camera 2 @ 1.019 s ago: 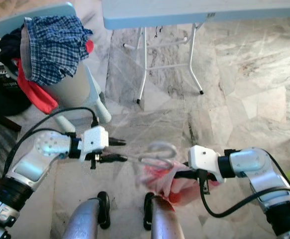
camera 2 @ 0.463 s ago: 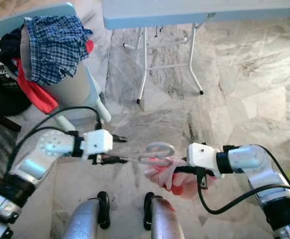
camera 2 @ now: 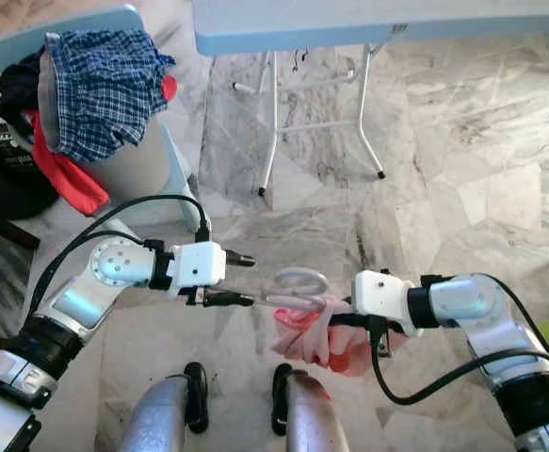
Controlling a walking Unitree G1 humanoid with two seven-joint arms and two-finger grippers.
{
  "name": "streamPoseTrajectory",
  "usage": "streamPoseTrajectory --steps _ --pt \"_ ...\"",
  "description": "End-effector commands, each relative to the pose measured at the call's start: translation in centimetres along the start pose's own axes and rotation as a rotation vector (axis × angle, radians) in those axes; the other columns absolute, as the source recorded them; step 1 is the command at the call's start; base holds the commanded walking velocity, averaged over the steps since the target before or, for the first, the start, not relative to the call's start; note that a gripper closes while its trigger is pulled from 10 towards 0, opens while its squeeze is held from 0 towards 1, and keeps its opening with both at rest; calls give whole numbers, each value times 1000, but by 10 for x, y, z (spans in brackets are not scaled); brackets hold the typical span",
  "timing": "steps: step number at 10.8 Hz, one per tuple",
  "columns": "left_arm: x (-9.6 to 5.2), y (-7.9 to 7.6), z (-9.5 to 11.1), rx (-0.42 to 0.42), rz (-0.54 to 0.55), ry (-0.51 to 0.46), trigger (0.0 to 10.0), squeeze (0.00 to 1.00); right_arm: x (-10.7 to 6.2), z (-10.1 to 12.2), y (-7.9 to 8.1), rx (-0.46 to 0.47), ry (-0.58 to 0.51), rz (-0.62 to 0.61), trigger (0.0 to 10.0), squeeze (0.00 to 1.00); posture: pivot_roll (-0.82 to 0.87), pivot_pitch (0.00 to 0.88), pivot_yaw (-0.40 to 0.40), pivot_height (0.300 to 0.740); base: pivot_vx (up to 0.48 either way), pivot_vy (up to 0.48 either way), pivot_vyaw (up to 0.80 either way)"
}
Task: Hang hanger
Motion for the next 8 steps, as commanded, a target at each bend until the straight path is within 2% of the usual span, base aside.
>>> streamPoseTrajectory --steps 1,2,6,8 --pt "3 -7 -3 2 -50 16 2078 0 0 -1 3 -6 -2 9 10000 0 -57 287 -19 740 0 0 0" --pt "3 -11 -4 -21 -76 12 0 0 0 -1 2 -5 -2 7 10000 0 -57 287 -19 740 0 0 0" --pt "2 -17 -10 -57 -99 27 0 0 0 -2 1 -2 -1 2 10000 0 -56 287 -19 740 0 0 0" --pt "2 -17 -13 -78 -70 25 0 0 1 0 0 -2 -6 1 10000 0 -55 284 -20 740 0 0 0"
Point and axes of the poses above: a point about 5 cm out from each wrist's last joint towards the gripper, its own x axis pointing out of the wrist towards the gripper, its own z axis along the axis of the wrist's last joint, y = z × x, the point moved 3 cm from there along x, pointing out of the wrist towards the gripper, and after that the axes turned 6 degrees about x, right-handed, at the moved point
